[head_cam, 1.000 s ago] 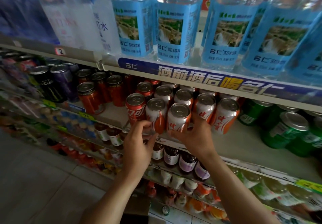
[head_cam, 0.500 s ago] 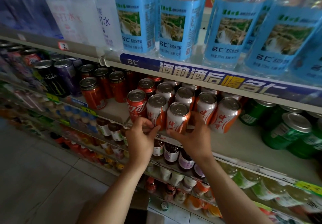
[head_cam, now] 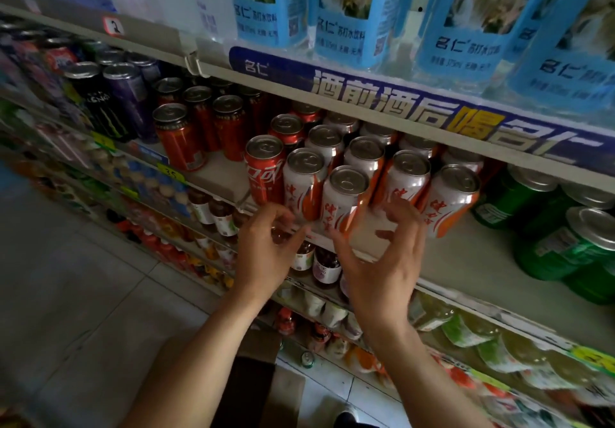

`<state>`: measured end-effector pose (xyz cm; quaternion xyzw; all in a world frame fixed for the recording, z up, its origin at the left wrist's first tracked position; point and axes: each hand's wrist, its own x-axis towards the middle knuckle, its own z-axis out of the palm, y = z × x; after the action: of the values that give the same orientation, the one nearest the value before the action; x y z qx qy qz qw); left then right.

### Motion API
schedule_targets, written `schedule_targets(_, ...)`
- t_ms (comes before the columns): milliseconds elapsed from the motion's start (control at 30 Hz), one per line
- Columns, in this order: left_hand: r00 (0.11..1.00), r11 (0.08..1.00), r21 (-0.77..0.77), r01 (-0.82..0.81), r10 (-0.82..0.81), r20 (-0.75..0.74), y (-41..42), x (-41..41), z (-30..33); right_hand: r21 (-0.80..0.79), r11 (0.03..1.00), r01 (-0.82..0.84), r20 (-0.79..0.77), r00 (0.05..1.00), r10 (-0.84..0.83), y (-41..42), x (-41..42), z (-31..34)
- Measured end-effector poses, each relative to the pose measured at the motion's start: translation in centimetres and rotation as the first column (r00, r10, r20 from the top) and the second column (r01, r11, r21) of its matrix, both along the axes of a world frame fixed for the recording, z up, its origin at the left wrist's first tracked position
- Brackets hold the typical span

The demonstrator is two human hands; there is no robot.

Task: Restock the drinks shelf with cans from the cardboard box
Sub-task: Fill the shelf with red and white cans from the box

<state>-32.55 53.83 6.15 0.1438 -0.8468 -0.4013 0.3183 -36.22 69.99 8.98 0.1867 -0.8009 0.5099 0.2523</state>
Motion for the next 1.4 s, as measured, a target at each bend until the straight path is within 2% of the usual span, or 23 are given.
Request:
schedule_targets(67,0.998,0.999,0.042,0.005,-0.008,0.066,-0.9,1.4,-1.5,0.006,0.996,-0.094,-0.157,0.983,0.094,-0.6,2.3,0.0)
schedule_targets(133,0.993,0.993,0.113,-0.044,0.031,0.111,-2.3,3.4,-3.5,0.046,0.934,-0.354,-0.134,0.924,0.357,-2.1,4.3,-1.0)
schedule_targets(200,0.974,0.98,0.131,-0.153,0.127,0.188,-4.1,6.5,-6.7,0.079,0.785,-0.615,0.073,0.788,0.611,-4.3,5.6,-3.9)
schedule_targets(267,0.899,0.944,0.119,-0.308,0.248,0.361,-5.8,10.7,-10.9,0.104,0.627,-0.772,0.402,0.609,0.684,-6.4,6.4,-8.0)
schedule_targets(333,0.763,0.859,0.176,-0.481,0.312,0.566,-7.0,15.6,-15.8,0.159,0.438,-0.885,0.691,0.417,0.59,-8.6,7.3,-13.7)
schedule_targets(367,0.698,0.809,0.187,-0.557,0.334,0.633,-7.4,17.9,-18.0,0.2,0.348,-0.916,0.783,0.363,0.505,-9.5,7.9,-16.9)
schedule_targets(400,0.638,0.76,0.196,-0.619,0.342,0.69,-7.6,19.9,-20.3,0.232,0.294,-0.927,0.823,0.348,0.449,-10.0,8.4,-19.8)
schedule_targets(467,0.528,0.658,0.183,-0.731,0.374,0.762,-7.8,23.8,-25.1,0.245,0.249,-0.937,0.837,0.334,0.433,-11.6,10.0,-26.6)
schedule_targets(500,0.504,0.63,0.177,-0.757,0.388,0.772,-7.9,25.4,-28.0,0.246,0.213,-0.945,0.866,0.314,0.391,-12.4,10.9,-30.5)
schedule_targets(567,0.477,0.596,0.168,-0.785,0.41,0.778,-8.1,27.8,-33.6,0.288,0.06,-0.956,0.921,0.293,0.255,-14.5,12.4,-37.7)
schedule_targets(600,0.436,0.555,0.18,-0.812,0.373,0.819,-8.3,29.5,-37.9,0.291,-0.01,-0.957,0.941,0.285,0.183,-15.8,14.0,-42.9)
schedule_targets(667,0.38,0.486,0.197,-0.852,0.313,0.87,-9.1,30.8,-43.2,0.318,-0.072,-0.945,0.942,0.306,0.141,-18.3,15.5,-50.1)
schedule_targets(700,0.345,0.449,0.203,-0.87,0.26,0.902,-9.6,31.7,-47.8,0.311,-0.101,-0.945,0.947,0.299,0.118,-19.7,17.2,-55.6)
schedule_targets(733,0.309,0.44,0.185,-0.879,0.23,0.923,-10.2,32.3,-51.2,0.309,-0.13,-0.942,0.948,0.295,0.119,-21.3,18.5,-59.5)
schedule_targets(800,0.228,0.485,0.097,-0.869,0.219,0.949,-11.8,32.9,-56.1,0.326,-0.189,-0.926,0.943,0.304,0.138,-24.3,20.0,-65.0)
schedule_targets(867,0.17,0.489,0.036,-0.872,0.232,0.958,-13.1,33.8,-62.2,0.362,-0.237,-0.902,0.924,0.313,0.22,-27.0,21.6,-71.3)
schedule_targets(967,0.258,0.531,0.097,-0.842,0.238,0.937,-14.1,34.4,-67.8,0.429,-0.202,-0.88,0.874,0.349,0.337,-30.4,22.5,-77.0)
schedule_targets(1033,0.276,0.506,0.164,-0.846,0.153,0.949,-13.6,34.8,-70.8,0.48,-0.194,-0.856,0.832,0.374,0.41,-32.1,23.0,-81.1)
schedule_targets(1100,0.321,0.49,0.217,-0.844,0.139,0.937,-12.7,34.9,-73.3,0.548,-0.253,-0.797,0.802,0.414,0.43,-33.6,23.3,-84.7)
schedule_targets(1167,0.339,0.503,0.196,-0.842,0.211,0.917,-12.3,34.4,-73.3,0.603,-0.266,-0.752,0.769,0.459,0.445,-34.3,23.0,-86.6)
schedule_targets(1233,0.328,0.487,0.174,-0.856,0.252,0.91,-12.3,34.4,-74.0,0.65,-0.24,-0.721,0.72,0.483,0.498,-34.4,22.9,-89.1)
schedule_targets(1300,0.326,0.465,0.185,-0.866,0.243,0.913,-12.2,34.4,-74.3,0.662,-0.166,-0.731,0.693,0.512,0.508,-33.9,22.8,-90.1)
schedule_targets(1400,0.338,0.453,0.201,-0.868,0.246,0.908,-12.2,34.4,-74.0,0.514,-0.054,-0.856,0.783,0.442,0.437,-33.2,22.7,-89.0)
